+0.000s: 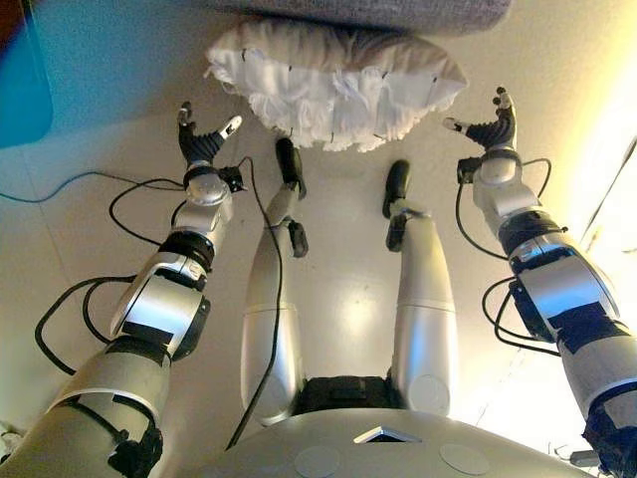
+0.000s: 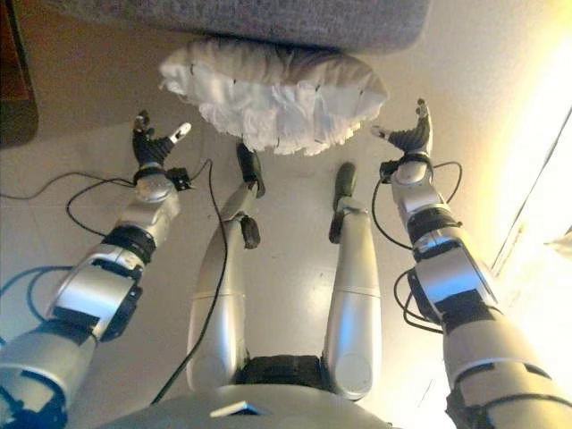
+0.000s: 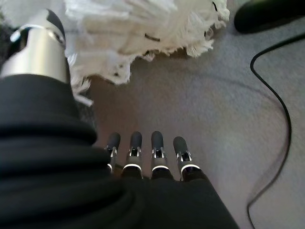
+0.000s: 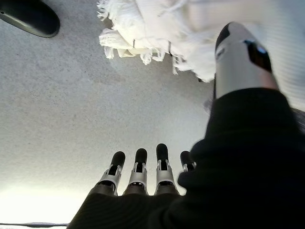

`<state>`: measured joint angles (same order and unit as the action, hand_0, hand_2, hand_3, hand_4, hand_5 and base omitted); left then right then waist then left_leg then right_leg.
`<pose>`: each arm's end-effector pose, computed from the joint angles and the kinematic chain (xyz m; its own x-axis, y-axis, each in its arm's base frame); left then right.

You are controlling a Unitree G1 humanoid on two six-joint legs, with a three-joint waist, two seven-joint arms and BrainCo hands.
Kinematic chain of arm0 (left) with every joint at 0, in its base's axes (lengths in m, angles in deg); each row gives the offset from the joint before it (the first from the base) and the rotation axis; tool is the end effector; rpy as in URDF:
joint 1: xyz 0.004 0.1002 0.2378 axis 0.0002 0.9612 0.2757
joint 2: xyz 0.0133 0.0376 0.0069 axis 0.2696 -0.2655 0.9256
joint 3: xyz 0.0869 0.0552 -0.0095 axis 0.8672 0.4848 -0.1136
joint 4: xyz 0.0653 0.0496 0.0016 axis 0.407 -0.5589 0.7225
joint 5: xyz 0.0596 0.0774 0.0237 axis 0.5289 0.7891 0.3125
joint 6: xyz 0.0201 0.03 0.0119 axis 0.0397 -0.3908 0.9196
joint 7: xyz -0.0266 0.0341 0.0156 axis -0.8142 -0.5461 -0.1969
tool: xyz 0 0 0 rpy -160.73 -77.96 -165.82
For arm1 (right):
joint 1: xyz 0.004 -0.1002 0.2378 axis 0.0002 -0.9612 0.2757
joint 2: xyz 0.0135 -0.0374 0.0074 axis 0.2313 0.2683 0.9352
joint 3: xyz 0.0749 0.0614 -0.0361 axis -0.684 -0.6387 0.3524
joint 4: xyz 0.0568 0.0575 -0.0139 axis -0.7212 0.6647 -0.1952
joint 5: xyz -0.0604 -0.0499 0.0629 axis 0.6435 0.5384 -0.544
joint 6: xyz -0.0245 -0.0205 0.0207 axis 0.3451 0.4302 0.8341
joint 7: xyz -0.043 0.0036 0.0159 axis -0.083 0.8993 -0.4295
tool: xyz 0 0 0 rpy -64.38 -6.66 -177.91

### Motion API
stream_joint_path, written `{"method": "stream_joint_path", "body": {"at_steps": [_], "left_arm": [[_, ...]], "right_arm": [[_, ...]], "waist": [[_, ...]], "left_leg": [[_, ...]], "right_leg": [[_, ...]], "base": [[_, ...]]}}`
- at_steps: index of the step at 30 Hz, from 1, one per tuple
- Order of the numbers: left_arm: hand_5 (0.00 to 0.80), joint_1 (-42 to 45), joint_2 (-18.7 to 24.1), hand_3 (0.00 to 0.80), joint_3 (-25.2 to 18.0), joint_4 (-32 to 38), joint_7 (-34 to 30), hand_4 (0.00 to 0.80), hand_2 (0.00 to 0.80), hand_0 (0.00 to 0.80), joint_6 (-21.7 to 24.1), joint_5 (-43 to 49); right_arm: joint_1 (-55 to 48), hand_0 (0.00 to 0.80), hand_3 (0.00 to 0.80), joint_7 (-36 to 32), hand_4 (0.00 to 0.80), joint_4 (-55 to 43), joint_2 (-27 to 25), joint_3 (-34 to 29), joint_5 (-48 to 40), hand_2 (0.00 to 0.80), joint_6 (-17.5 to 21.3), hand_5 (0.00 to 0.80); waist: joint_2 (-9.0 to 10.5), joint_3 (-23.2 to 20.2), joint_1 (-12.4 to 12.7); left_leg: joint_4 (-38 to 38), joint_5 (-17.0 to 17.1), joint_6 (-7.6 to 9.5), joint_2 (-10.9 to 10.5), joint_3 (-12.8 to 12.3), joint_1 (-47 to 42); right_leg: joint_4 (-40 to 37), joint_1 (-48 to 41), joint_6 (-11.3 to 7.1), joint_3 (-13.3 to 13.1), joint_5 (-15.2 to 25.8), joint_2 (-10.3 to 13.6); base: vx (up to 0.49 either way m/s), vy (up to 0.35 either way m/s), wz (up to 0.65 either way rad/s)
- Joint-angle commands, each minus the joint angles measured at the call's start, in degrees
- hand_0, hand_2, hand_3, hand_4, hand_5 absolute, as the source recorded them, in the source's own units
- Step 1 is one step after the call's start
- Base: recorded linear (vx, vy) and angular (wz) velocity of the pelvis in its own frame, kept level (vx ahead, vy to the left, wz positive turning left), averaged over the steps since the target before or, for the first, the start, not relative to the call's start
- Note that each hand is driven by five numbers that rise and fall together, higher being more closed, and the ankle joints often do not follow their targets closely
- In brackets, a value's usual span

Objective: Pick up the cushion and take it to the sofa

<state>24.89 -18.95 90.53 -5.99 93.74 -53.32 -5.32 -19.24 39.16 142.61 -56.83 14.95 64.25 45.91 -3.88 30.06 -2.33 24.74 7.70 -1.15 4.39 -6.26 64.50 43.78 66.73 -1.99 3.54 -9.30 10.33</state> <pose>0.3412 0.1914 0.1039 0.9072 0.4162 0.0619 -0.4205 0.9017 0.1002 0.3551 -0.2144 0.1356 0.9158 -0.3943 0.0764 0.3880 0.8194 -0.4219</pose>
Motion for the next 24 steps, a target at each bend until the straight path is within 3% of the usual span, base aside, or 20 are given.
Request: {"method": "stream_joint_path", "body": {"at_steps": [1,7,8,17,20,24], "left_arm": [[0.000,-1.20,0.28,0.000,-0.68,0.22,0.21,0.000,0.000,0.000,3.07,-2.01],[0.000,-5.85,2.35,0.000,1.05,-0.33,0.42,0.000,0.000,0.000,2.89,-2.22],[0.000,-7.16,2.82,0.000,1.29,-0.42,0.26,0.000,0.000,0.000,2.94,-2.49],[0.000,-14.71,5.41,0.000,5.18,-1.83,-2.86,0.000,0.000,0.000,3.07,-4.58],[0.000,-17.14,5.51,0.000,7.54,-0.82,-8.33,0.000,0.000,0.000,3.97,-6.28],[0.000,-20.64,5.04,0.000,12.00,1.54,-23.91,0.000,0.000,0.000,0.45,-13.39]], "right_arm": [[1.67,0.000,0.000,0.67,0.000,-2.60,-4.65,1.93,2.18,0.000,-0.07,0.000],[7.98,0.000,0.000,0.41,0.000,-0.91,-6.30,5.37,2.58,0.000,-1.13,0.000],[9.65,0.000,0.000,0.49,0.000,-0.58,-6.47,5.89,2.58,0.000,-1.17,0.000],[18.89,0.000,0.000,-2.24,0.000,0.75,-7.67,13.53,5.10,0.000,-0.51,0.000],[21.66,0.000,0.000,-4.68,0.000,0.52,-7.52,16.11,4.35,0.000,1.61,0.000],[25.31,0.000,0.000,-12.58,0.000,-2.91,-6.76,18.79,0.67,0.000,4.76,0.000]], "waist": [[-2.66,-0.26,-0.64],[-3.25,-0.26,-0.78],[-3.29,-0.26,-0.84],[-4.07,-0.26,-0.28],[-4.44,-0.26,-0.10],[-4.64,-0.26,-0.14]], "left_leg": [[16.14,-13.43,-0.34,1.67,-1.10,5.66],[24.45,-16.16,-0.06,2.60,-1.24,15.70],[25.51,-15.25,0.56,2.80,-1.56,18.58],[29.18,-16.83,0.37,2.55,-0.44,25.44],[29.18,-17.97,-0.18,2.09,0.12,25.40],[27.36,-18.06,-0.44,1.38,0.44,25.44]], "right_leg": [[-4.72,4.47,-0.88,-0.57,7.20,0.70],[4.46,14.82,-0.90,-1.52,5.35,1.22],[5.05,17.53,-0.32,-1.57,6.44,1.54],[7.93,23.22,-0.73,-2.59,5.15,2.28],[8.13,23.19,-1.40,-3.20,4.03,2.27],[6.79,23.22,-1.83,-3.41,3.84,2.06]], "base": [[0.039,-0.012,0.12],[-0.050,0.012,0.08],[-0.093,0.022,0.06],[0.003,0.009,0.04],[0.073,0.002,0.05],[0.046,0.011,0.05]]}}
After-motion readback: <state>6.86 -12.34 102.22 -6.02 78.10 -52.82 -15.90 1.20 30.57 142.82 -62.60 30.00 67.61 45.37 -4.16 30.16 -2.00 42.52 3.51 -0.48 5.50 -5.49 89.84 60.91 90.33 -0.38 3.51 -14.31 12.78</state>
